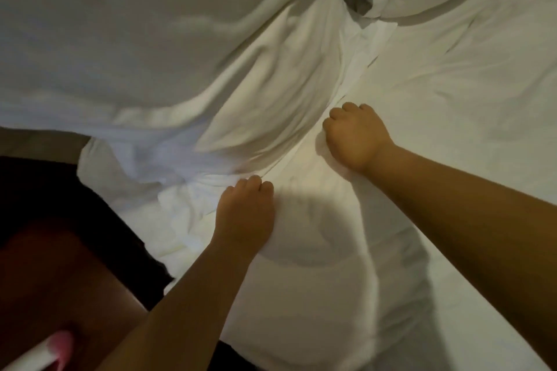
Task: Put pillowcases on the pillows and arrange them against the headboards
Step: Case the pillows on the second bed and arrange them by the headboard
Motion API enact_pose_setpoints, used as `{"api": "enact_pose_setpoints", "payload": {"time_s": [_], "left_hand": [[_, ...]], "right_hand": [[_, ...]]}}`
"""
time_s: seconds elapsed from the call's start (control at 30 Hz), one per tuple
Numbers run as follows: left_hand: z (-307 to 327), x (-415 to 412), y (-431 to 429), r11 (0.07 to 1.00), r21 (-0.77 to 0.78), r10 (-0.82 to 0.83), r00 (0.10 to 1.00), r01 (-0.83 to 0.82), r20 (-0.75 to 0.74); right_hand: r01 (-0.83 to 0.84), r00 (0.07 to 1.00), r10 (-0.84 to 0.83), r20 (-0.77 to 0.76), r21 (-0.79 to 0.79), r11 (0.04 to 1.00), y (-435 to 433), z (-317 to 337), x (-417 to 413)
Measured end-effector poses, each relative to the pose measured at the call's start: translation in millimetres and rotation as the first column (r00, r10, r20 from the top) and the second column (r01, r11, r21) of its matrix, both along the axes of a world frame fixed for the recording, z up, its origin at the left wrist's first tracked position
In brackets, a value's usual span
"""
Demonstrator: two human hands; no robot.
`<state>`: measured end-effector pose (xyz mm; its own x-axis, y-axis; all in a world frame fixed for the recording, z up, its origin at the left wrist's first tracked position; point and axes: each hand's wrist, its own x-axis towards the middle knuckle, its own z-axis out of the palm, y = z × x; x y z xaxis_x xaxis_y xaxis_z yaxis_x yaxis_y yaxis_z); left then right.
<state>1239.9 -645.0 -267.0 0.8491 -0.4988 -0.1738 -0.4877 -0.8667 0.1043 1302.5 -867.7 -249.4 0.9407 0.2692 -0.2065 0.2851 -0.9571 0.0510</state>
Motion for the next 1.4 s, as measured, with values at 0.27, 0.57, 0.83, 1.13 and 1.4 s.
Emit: {"api": "enact_pose_setpoints", "payload": {"time_s": [0.27,0.57,0.83,1.13,1.4], "left_hand": [[71.2,-5.2,108.1,0.745,0.073,0.635,0.672,-0.663,-0.381],[134.8,89.3,150.8,0.026,-0.204,0.421,0.196,-0.979,-0.886],[162.2,64.9,170.9,0.300,-0.355,0.758,0.447,-0.885,-0.475],[256.6,35.1,194.7,0.338,-0.306,0.727,0.453,-0.890,-0.516],[429.2,63.7,228.6,0.156,-0.655,0.755,0.517,-0.739,-0.403]], "right_hand": [[0.016,0.999,-0.002,-0.046,0.301,0.953,157.5,61.9,-57.9],[0.019,0.977,0.016,-0.215,0.160,0.987,223.5,86.1,-76.8],[0.074,0.980,-0.060,-0.189,0.070,0.995,219.3,122.0,-67.8],[-0.054,0.989,0.016,0.145,0.258,0.965,231.4,259.6,-29.5],[-0.323,0.855,0.170,0.491,0.244,0.914,269.4,442.7,14.8]]}}
